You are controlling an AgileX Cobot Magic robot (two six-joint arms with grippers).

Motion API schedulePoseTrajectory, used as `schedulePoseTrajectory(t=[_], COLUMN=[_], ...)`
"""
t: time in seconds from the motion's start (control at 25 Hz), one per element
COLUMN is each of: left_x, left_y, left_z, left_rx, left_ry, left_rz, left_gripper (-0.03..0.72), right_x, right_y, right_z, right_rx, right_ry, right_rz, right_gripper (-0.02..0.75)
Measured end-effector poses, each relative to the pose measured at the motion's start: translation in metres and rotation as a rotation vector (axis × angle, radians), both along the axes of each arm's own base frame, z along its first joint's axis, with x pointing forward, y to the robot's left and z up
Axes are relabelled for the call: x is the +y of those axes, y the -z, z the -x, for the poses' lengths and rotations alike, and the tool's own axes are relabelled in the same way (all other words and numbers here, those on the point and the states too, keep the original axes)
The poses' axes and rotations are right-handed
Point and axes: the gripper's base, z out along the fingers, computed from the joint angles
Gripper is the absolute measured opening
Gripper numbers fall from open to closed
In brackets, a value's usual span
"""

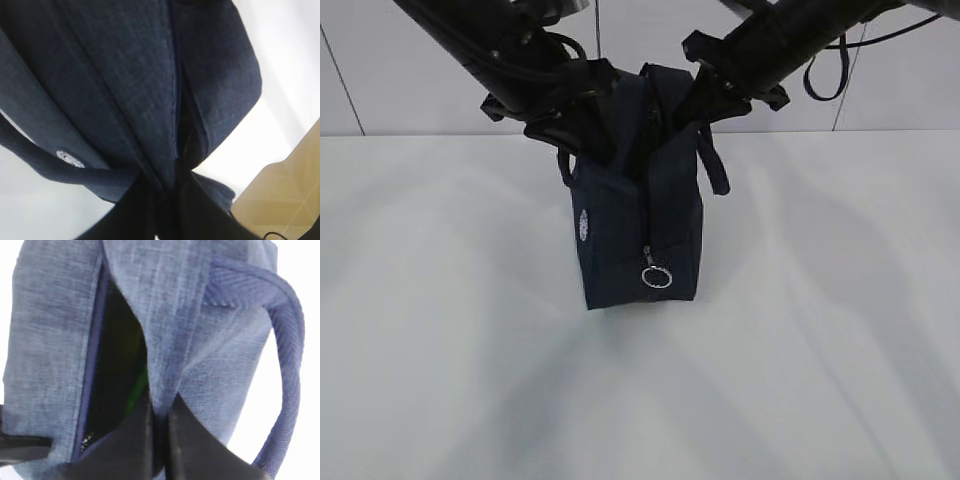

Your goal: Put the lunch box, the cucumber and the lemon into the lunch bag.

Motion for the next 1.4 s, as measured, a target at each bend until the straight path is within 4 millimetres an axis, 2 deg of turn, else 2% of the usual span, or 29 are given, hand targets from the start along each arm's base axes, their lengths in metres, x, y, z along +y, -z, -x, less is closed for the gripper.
schedulePoseTrajectory(t=[0.28, 0.36, 0.44, 0.52, 0.6, 0.72, 0.88, 1.0, 1.16, 1.28, 1.4], left_x=[-0.007, -0.007, -0.007, -0.008, -0.008, -0.007, -0.003, 0.003, 0.013, 0.023, 0.035], left_y=[0.026, 0.028, 0.028, 0.028, 0.028, 0.028, 0.018, -0.003, -0.041, -0.076, -0.113], left_z=[-0.010, -0.010, -0.010, -0.010, -0.010, -0.010, -0.007, -0.001, 0.010, 0.021, 0.041], left_rx=[0.058, 0.066, 0.066, 0.067, 0.069, 0.073, 0.033, -0.039, -0.180, -0.309, -0.430], left_ry=[-0.020, -0.021, -0.021, -0.021, -0.020, -0.017, -0.007, -0.004, -0.021, -0.043, -0.057], left_rz=[0.017, 0.020, 0.021, 0.023, 0.022, 0.019, -0.008, -0.027, -0.028, -0.020, -0.012], left_gripper=[0.044, 0.090, 0.183, 0.287, 0.374, 0.419, 0.430, 0.430, 0.426, 0.425, 0.423], right_x=[-0.005, -0.005, -0.005, -0.005, -0.004, -0.004, -0.005, -0.006, -0.009, -0.013, -0.020], right_y=[-0.001, -0.001, -0.001, -0.001, -0.003, -0.004, -0.013, -0.034, -0.082, -0.124, -0.174], right_z=[0.001, 0.001, 0.001, 0.001, 0.001, 0.001, 0.003, 0.006, 0.020, 0.043, 0.074], right_rx=[0.012, 0.013, 0.013, 0.016, 0.013, 0.013, -0.005, -0.064, -0.190, -0.296, -0.453], right_ry=[0.032, 0.034, 0.034, 0.039, 0.043, 0.045, 0.047, 0.049, 0.042, 0.032, 0.039], right_rz=[0.052, 0.052, 0.053, 0.051, 0.043, 0.038, 0.033, 0.023, -0.001, -0.017, -0.042], right_gripper=[0.018, 0.018, 0.040, 0.095, 0.200, 0.355, 0.418, 0.408, 0.339, 0.302, 0.288])
